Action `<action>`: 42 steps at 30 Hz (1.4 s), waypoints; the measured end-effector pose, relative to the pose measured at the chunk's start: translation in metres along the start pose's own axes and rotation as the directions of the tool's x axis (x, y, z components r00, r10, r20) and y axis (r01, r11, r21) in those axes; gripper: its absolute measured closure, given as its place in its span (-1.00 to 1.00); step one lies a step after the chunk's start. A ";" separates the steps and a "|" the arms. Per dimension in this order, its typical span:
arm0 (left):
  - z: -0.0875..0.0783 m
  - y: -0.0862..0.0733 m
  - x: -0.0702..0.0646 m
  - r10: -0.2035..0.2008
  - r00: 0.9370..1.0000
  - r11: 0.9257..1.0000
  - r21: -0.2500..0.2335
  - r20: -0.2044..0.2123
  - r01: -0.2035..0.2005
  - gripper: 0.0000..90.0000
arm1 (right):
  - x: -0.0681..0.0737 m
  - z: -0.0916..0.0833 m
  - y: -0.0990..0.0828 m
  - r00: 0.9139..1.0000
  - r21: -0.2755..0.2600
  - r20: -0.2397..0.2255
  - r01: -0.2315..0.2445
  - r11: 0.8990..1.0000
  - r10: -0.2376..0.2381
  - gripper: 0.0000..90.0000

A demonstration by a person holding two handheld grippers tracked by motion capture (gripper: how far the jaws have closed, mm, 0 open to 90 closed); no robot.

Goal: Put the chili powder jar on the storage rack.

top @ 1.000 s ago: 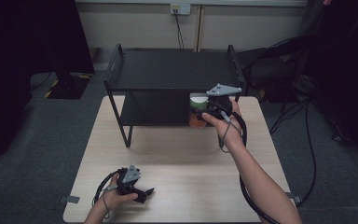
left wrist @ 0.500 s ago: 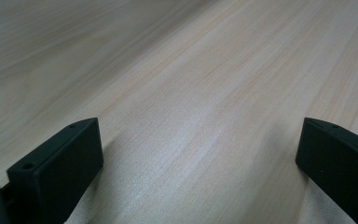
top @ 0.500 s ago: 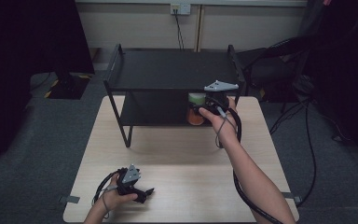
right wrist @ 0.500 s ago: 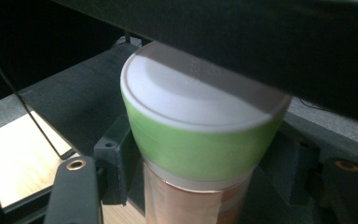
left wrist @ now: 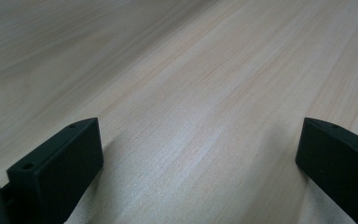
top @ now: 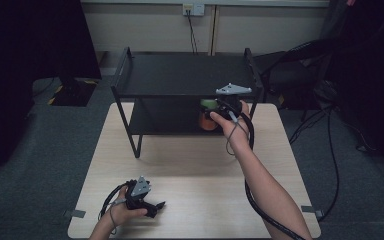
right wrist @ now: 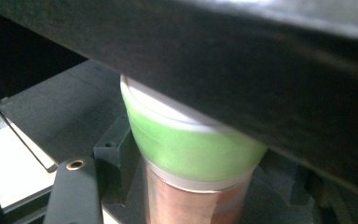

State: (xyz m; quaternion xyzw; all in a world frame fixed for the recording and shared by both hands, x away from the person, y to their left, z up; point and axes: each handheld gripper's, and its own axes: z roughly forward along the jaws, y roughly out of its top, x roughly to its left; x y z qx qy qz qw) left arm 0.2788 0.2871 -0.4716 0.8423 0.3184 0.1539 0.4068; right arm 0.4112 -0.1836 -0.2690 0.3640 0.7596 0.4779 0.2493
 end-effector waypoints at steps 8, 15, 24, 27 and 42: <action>0.000 0.000 0.000 0.001 1.000 1.000 0.000 0.000 -0.001 -1.00 | -0.001 -0.002 0.002 1.000 0.013 -0.003 -0.007 1.000 0.007 -0.25; 0.000 0.000 0.000 0.001 1.000 1.000 -0.002 0.000 -0.001 -1.00 | -0.003 -0.002 0.004 1.000 0.017 -0.009 -0.018 1.000 0.018 -0.29; 0.000 0.000 0.000 0.001 1.000 1.000 -0.002 0.000 -0.001 -1.00 | -0.006 -0.002 0.003 0.999 0.023 -0.015 -0.040 0.999 0.040 -0.41; 0.000 0.000 0.000 0.000 1.000 1.000 -0.002 0.000 0.000 -1.00 | -0.007 -0.003 0.003 0.999 0.024 -0.020 -0.040 0.999 0.040 -0.47; 0.000 0.000 0.000 0.000 1.000 1.000 0.000 0.001 0.000 -1.00 | -0.016 -0.030 -0.022 0.994 -0.019 -0.110 -0.031 0.999 0.029 -1.00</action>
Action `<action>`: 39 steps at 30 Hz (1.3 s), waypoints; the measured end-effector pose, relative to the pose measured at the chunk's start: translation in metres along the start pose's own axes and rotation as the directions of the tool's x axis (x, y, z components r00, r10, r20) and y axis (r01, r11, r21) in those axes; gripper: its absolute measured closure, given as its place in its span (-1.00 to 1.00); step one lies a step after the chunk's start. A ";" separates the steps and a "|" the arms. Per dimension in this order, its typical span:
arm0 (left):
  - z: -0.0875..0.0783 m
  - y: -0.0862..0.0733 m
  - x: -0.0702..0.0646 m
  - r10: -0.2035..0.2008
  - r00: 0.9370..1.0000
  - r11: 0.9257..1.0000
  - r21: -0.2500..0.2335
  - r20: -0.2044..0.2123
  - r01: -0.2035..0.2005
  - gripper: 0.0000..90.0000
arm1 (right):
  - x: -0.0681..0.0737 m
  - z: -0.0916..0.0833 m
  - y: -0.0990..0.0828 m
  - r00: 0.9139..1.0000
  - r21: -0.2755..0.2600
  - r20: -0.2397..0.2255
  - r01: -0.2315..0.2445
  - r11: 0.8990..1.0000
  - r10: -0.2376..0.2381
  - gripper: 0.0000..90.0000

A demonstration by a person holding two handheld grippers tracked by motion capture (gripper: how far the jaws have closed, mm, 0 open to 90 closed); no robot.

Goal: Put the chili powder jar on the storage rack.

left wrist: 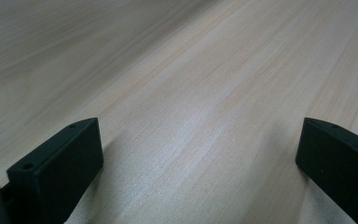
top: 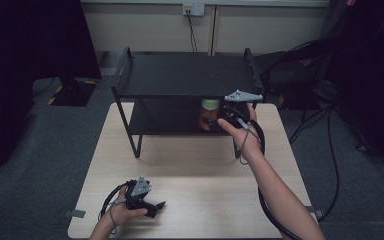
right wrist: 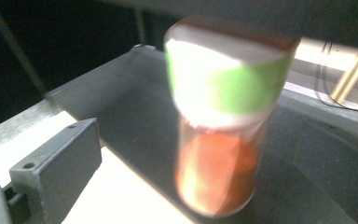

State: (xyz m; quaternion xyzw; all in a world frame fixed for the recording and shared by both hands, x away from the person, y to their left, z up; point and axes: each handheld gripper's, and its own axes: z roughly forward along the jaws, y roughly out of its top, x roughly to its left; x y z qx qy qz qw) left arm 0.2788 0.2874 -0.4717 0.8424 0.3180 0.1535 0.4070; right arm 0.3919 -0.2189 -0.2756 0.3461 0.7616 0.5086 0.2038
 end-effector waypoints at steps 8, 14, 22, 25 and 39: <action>0.000 0.000 0.000 0.000 1.000 1.000 0.000 0.000 0.000 -1.00 | -0.001 -0.032 -0.035 0.996 0.014 -0.066 0.054 0.998 -0.053 -1.00; 0.000 0.000 -0.001 -0.003 1.000 1.000 -0.001 -0.002 0.003 -1.00 | -0.009 -0.058 -0.071 0.993 0.031 -0.107 0.056 0.998 -0.052 -1.00; 0.001 0.000 -0.002 -0.006 1.000 1.000 -0.001 -0.006 0.006 -1.00 | -0.018 -0.086 -0.128 0.991 0.077 -0.114 0.084 0.993 -0.075 -1.00; 0.001 0.000 -0.002 -0.007 1.000 1.000 -0.002 -0.006 0.007 -1.00 | -0.021 -0.091 -0.147 0.992 0.102 -0.115 0.069 0.992 -0.057 -1.00; 0.001 0.001 -0.003 -0.008 1.000 1.000 0.001 -0.011 0.009 -1.00 | -0.045 -0.095 -0.193 0.989 0.191 -0.142 0.061 0.980 -0.034 -1.00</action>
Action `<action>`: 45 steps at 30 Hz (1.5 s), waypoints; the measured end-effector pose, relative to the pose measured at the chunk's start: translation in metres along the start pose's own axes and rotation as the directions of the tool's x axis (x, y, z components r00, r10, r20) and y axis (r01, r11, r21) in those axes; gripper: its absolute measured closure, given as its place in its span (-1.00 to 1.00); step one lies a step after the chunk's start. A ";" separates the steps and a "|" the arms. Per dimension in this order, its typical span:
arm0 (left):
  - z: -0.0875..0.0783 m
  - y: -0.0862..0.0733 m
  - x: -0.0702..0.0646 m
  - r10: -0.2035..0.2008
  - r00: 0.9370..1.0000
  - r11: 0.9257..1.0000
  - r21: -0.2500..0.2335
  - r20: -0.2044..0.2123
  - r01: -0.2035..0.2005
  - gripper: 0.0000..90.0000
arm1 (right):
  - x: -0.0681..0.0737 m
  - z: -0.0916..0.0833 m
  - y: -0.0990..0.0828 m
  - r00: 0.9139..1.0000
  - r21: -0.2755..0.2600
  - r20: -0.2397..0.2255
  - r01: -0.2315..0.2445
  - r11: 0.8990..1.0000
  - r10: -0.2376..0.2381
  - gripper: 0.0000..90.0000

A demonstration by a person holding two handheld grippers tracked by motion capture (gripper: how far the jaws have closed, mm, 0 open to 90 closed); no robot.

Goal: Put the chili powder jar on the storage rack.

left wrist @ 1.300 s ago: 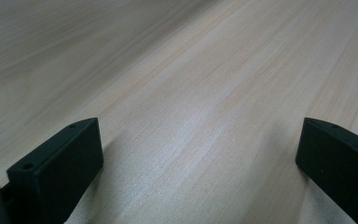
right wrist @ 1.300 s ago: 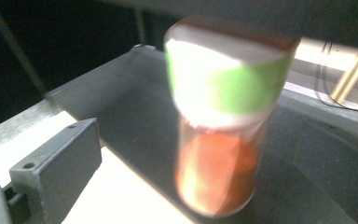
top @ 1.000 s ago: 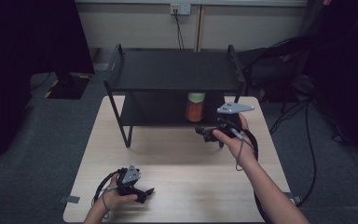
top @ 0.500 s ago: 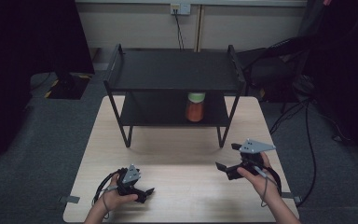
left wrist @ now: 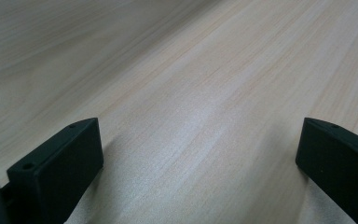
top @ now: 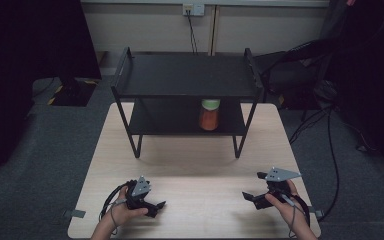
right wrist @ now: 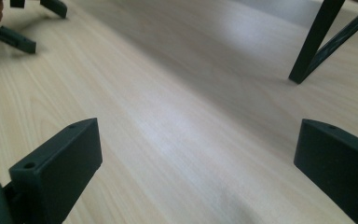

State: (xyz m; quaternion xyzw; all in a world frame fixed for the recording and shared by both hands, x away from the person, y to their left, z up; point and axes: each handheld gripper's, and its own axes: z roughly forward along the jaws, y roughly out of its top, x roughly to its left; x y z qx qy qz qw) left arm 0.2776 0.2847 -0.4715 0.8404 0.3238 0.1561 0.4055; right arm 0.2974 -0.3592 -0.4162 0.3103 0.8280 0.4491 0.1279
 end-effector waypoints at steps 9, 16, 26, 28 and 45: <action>0.000 0.000 0.000 0.001 1.000 1.000 -0.002 0.000 -0.001 -1.00 | -0.001 -0.005 -0.005 1.000 -0.003 -0.010 -0.005 1.000 0.005 -1.00; 0.001 0.000 -0.003 -0.009 1.000 1.000 -0.004 -0.011 0.009 -1.00 | 0.000 -0.006 -0.004 1.000 0.015 0.005 0.010 1.000 -0.011 -1.00; 0.001 0.000 -0.003 -0.009 1.000 1.000 -0.004 -0.012 0.009 -1.00 | -0.002 -0.009 -0.007 1.000 0.007 0.006 -0.008 1.000 0.008 -1.00; 0.001 0.000 -0.003 -0.010 1.000 1.000 -0.004 -0.013 0.010 -1.00 | -0.003 -0.009 -0.007 1.000 0.012 0.000 -0.010 1.000 0.010 -1.00; 0.001 0.000 -0.003 -0.010 1.000 1.000 -0.003 -0.013 0.010 -1.00 | 0.001 -0.007 -0.004 1.000 0.035 0.007 -0.006 0.999 0.006 -1.00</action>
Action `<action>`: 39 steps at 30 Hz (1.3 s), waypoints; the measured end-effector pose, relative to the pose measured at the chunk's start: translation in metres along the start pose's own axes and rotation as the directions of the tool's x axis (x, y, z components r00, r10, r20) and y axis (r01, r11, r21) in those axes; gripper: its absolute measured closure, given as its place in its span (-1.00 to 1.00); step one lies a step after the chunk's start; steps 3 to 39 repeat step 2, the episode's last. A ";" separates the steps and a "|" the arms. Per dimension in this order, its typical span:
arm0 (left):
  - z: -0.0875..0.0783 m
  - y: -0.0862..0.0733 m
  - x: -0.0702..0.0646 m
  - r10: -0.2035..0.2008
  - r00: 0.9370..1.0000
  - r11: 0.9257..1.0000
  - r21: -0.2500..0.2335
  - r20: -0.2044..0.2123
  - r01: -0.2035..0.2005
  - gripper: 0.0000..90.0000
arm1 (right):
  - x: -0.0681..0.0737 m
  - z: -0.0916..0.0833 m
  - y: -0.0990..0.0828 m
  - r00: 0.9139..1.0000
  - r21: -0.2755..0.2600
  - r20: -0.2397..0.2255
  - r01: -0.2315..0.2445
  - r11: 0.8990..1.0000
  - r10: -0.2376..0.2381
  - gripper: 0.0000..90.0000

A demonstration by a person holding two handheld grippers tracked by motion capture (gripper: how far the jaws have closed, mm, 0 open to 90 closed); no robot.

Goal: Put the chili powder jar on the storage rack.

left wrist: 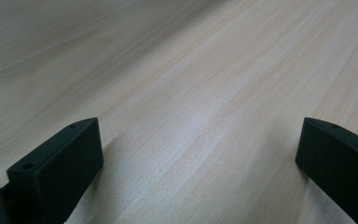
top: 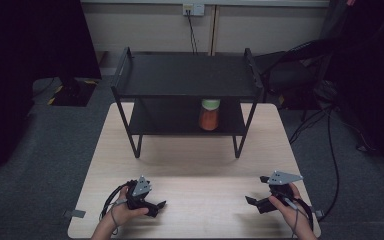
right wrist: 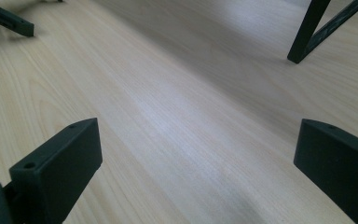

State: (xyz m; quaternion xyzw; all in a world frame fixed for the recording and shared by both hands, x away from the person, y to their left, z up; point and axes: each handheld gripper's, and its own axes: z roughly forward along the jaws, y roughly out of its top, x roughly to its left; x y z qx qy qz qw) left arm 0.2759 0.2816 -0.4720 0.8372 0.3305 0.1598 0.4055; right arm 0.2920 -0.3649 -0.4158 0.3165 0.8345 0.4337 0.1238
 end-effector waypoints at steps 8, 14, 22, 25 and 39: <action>0.000 0.000 0.000 0.000 1.000 1.000 -0.002 0.000 0.000 -1.00 | 0.000 0.000 0.000 1.000 -0.002 0.001 -0.004 1.000 0.004 -1.00; 0.000 0.000 0.000 0.000 1.000 1.000 -0.002 0.000 0.000 -1.00 | 0.000 0.000 0.000 1.000 -0.002 0.001 -0.004 1.000 0.004 -1.00; 0.000 0.000 0.000 0.000 1.000 1.000 -0.002 0.000 0.000 -1.00 | 0.000 0.000 0.000 1.000 -0.002 0.001 -0.004 1.000 0.004 -1.00; 0.000 0.000 0.000 0.000 1.000 1.000 -0.002 0.000 0.000 -1.00 | 0.000 0.000 0.000 1.000 -0.002 0.001 -0.004 1.000 0.004 -1.00; 0.000 0.000 0.000 0.000 1.000 1.000 -0.002 0.000 0.000 -1.00 | 0.000 0.000 0.000 1.000 -0.002 0.001 -0.004 1.000 0.004 -1.00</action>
